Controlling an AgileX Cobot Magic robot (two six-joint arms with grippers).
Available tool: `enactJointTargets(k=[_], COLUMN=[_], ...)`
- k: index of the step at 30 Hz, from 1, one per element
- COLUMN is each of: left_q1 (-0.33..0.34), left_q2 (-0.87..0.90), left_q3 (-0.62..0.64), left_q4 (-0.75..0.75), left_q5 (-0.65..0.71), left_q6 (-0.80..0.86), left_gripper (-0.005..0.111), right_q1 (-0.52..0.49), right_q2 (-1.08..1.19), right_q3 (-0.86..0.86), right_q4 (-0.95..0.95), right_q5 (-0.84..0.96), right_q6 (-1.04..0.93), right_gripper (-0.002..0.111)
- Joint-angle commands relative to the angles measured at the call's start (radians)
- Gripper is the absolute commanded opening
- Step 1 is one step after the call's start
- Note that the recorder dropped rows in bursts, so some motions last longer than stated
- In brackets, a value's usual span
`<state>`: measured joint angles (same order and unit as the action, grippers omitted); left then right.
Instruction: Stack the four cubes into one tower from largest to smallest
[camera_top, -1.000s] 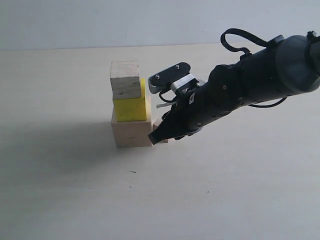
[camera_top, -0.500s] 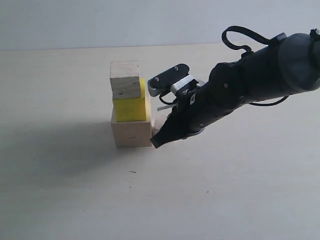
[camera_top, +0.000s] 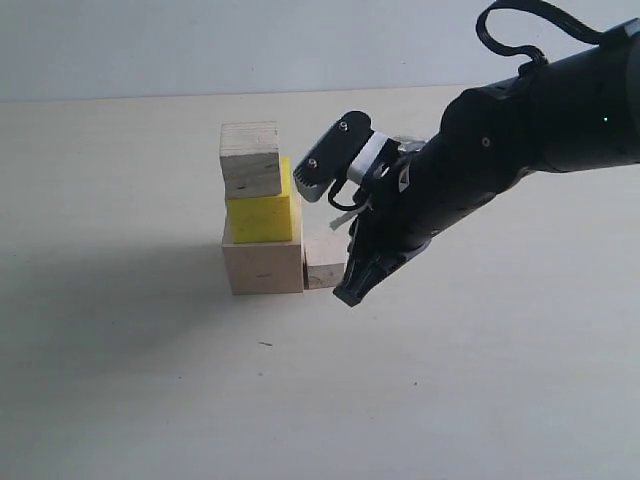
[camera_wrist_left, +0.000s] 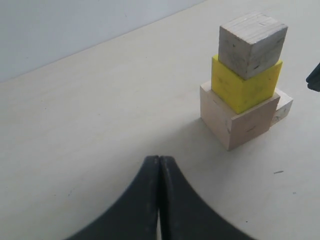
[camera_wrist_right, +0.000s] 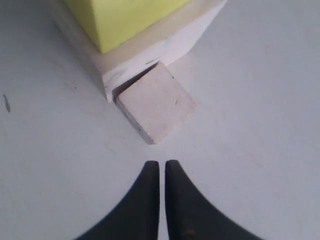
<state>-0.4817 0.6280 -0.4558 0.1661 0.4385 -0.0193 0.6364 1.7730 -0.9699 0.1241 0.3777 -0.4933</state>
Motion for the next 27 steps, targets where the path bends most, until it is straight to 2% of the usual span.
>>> enactJointTargets(k=[1, 5, 9, 12, 18, 22, 27], left_q1=[0.003, 0.003, 0.003, 0.003, 0.003, 0.003, 0.003], left_q2=[-0.007, -0.007, -0.007, -0.007, -0.007, -0.007, -0.007], left_q3=[0.000, 0.000, 0.000, 0.000, 0.000, 0.000, 0.000], left_q4=[0.007, 0.007, 0.007, 0.007, 0.005, 0.005, 0.005], left_q5=[-0.018, -0.018, -0.018, -0.020, -0.023, -0.023, -0.023], left_q6=[-0.002, -0.002, -0.002, -0.002, -0.002, -0.004, -0.004], left_gripper=[0.000, 0.000, 0.000, 0.000, 0.000, 0.000, 0.000], right_q1=[-0.005, -0.005, -0.005, -0.005, -0.003, -0.003, -0.005], right_q2=[-0.009, -0.009, -0.009, -0.009, -0.013, -0.013, -0.013], right_q3=[0.005, 0.005, 0.005, 0.005, 0.005, 0.005, 0.003], right_q4=[-0.015, -0.010, 0.005, 0.007, 0.060, 0.042, -0.092], right_q5=[0.008, 0.055, 0.086, 0.095, 0.081, 0.173, 0.043], right_q6=[-0.182, -0.312, -0.318, -0.315, -0.307, -0.310, -0.149], right_gripper=[0.007, 0.021, 0.044, 0.054, 0.056, 0.056, 0.056])
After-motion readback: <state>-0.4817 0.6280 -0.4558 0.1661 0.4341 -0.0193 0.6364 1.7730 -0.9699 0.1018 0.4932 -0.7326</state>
